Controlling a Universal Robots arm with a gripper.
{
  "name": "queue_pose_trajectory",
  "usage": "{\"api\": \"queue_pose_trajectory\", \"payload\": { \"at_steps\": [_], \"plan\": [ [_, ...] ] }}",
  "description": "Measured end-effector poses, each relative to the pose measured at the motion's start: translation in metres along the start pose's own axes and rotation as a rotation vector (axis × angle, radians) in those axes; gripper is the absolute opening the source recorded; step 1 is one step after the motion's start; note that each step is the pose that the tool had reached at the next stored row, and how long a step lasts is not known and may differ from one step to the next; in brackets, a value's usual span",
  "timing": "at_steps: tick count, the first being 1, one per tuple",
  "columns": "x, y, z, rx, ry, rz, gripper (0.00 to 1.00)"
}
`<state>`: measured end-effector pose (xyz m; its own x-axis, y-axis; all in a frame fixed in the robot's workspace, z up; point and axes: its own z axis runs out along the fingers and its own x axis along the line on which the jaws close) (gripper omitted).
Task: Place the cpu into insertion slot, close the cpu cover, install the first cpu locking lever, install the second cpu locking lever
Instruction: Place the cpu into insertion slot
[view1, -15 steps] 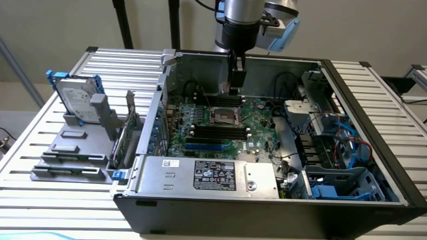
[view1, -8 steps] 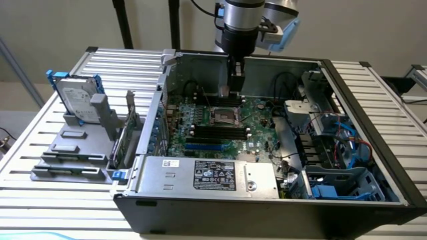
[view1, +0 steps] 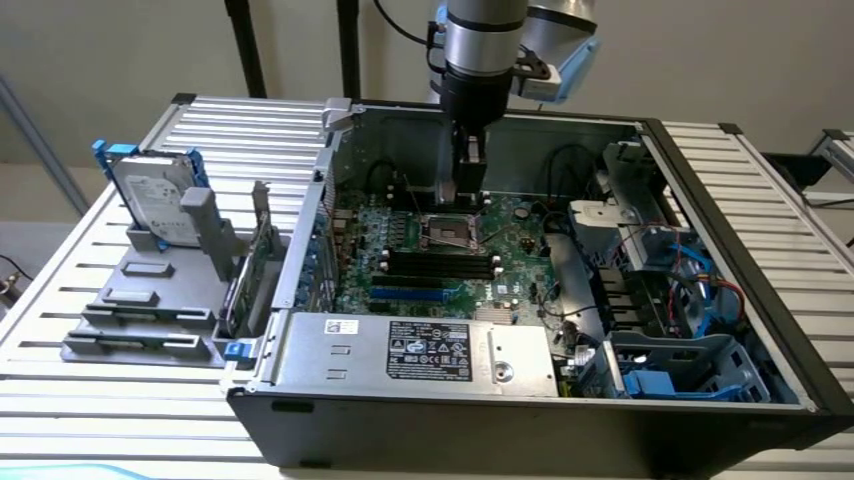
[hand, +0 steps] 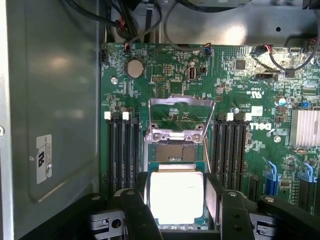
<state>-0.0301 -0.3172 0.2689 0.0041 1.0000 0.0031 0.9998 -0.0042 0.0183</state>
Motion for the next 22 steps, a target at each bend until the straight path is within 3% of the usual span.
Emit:
{"api": "queue_pose_trajectory", "payload": {
  "at_steps": [22],
  "plan": [
    [0.000, -0.0009, 0.0394, -0.0001, -0.0197, 0.000, 0.54]
  ]
}}
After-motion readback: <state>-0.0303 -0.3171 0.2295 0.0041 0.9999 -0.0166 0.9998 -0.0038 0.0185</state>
